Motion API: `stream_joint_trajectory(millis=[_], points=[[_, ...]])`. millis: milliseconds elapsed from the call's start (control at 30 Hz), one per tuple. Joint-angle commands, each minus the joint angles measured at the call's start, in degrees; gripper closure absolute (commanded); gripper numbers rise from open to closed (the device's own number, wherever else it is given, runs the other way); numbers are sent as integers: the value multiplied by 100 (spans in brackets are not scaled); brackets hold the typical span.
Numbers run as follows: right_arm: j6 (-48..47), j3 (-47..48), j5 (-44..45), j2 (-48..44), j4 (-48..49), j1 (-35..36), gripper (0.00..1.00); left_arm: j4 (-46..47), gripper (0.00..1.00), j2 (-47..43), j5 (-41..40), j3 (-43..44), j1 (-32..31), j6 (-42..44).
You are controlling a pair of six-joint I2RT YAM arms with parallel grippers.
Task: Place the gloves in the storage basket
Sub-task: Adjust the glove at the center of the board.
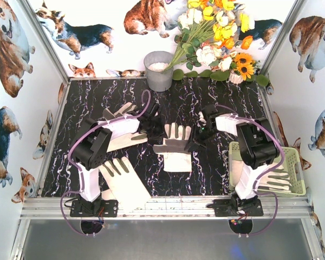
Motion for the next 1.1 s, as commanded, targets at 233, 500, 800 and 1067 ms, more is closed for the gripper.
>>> stream_joint_trajectory(millis=[233, 500, 800, 1067], points=[[144, 738, -21, 643, -8, -38, 73, 316, 68, 338, -181, 73, 199, -239], [233, 1075, -86, 911, -125, -140, 73, 374, 69, 483, 9, 159, 398, -147], [279, 1097, -428, 538, -66, -263, 63, -34, 54, 12, 38, 532, 410, 319], [173, 1122, -785, -412, -298, -687, 42, -1019, 33, -1081, -398, 409, 535, 738]])
